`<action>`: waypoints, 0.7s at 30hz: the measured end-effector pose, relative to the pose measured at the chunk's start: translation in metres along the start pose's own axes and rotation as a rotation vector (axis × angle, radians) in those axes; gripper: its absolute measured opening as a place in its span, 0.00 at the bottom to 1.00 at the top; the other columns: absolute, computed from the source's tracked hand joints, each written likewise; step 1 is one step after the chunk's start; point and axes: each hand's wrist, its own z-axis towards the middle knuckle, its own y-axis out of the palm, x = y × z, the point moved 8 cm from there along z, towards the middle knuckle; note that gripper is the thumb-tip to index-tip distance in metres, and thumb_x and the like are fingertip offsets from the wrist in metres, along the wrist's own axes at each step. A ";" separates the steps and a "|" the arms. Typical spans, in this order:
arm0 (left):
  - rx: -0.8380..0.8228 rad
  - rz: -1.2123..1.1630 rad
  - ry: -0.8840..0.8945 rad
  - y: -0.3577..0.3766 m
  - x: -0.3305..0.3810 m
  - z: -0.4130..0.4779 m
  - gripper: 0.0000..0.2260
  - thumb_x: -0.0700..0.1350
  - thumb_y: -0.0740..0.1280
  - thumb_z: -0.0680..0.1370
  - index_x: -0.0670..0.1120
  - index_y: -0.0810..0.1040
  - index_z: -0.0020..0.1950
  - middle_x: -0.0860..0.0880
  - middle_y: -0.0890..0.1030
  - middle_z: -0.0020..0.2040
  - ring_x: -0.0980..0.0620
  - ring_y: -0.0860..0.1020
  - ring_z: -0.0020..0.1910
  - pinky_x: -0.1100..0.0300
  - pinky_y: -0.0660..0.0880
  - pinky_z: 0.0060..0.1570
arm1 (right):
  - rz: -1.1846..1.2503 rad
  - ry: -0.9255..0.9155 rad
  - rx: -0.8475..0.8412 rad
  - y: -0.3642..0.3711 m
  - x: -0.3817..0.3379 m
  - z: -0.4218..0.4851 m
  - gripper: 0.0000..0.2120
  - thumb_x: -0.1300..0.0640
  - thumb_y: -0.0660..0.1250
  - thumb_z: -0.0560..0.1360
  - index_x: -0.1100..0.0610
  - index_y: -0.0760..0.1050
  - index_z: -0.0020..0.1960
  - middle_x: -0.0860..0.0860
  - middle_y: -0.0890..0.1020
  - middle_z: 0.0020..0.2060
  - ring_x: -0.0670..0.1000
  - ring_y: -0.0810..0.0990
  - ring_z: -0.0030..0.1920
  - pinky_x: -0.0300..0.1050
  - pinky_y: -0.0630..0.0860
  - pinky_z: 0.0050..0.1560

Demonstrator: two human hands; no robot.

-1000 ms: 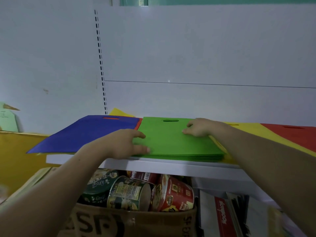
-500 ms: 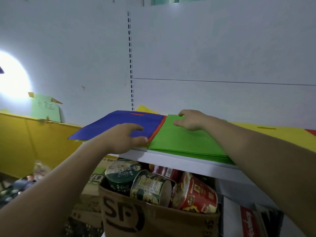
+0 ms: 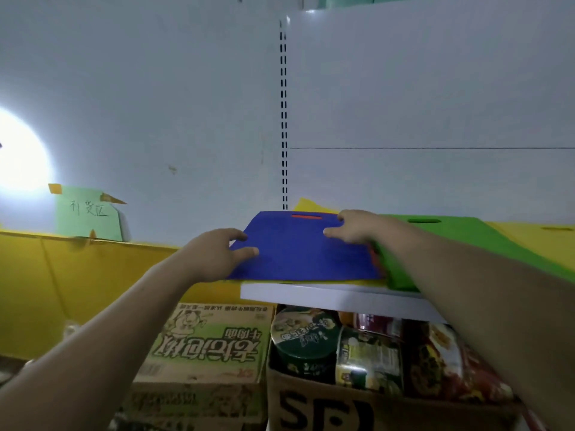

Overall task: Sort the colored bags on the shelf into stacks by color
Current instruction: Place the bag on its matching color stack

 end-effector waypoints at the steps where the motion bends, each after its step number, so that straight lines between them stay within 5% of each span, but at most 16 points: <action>1: -0.001 -0.029 0.001 0.000 -0.007 0.005 0.25 0.61 0.60 0.77 0.53 0.67 0.70 0.49 0.72 0.68 0.48 0.73 0.59 0.55 0.70 0.54 | 0.007 0.030 -0.004 0.002 0.000 0.001 0.32 0.40 0.58 0.79 0.61 0.61 0.74 0.56 0.66 0.73 0.56 0.66 0.70 0.46 0.64 0.68; 4: -0.009 -0.132 0.001 0.004 -0.019 0.017 0.24 0.60 0.60 0.78 0.51 0.67 0.71 0.49 0.72 0.67 0.50 0.72 0.52 0.57 0.69 0.49 | 0.010 0.109 -0.004 0.007 0.002 0.004 0.32 0.40 0.55 0.80 0.61 0.59 0.75 0.56 0.63 0.74 0.56 0.64 0.72 0.46 0.62 0.69; 11: -0.128 -0.115 0.001 0.021 -0.021 0.031 0.25 0.59 0.61 0.77 0.45 0.70 0.68 0.47 0.76 0.62 0.48 0.75 0.53 0.57 0.70 0.51 | -0.088 0.176 -0.062 0.018 0.007 0.005 0.32 0.38 0.56 0.79 0.61 0.64 0.73 0.56 0.66 0.73 0.56 0.67 0.70 0.46 0.64 0.67; 18: -0.121 -0.117 -0.004 0.022 -0.019 0.030 0.24 0.59 0.63 0.77 0.45 0.71 0.67 0.50 0.75 0.53 0.50 0.76 0.48 0.59 0.71 0.48 | -0.145 0.074 0.183 -0.001 -0.006 0.008 0.25 0.47 0.66 0.74 0.56 0.69 0.67 0.55 0.76 0.62 0.57 0.74 0.60 0.46 0.72 0.55; 21: -0.114 -0.131 0.005 0.023 -0.017 0.029 0.25 0.58 0.63 0.77 0.45 0.69 0.70 0.48 0.76 0.61 0.51 0.75 0.51 0.60 0.70 0.50 | -0.197 0.004 0.295 -0.011 -0.014 0.004 0.22 0.54 0.63 0.77 0.55 0.65 0.69 0.56 0.76 0.59 0.59 0.75 0.57 0.47 0.71 0.52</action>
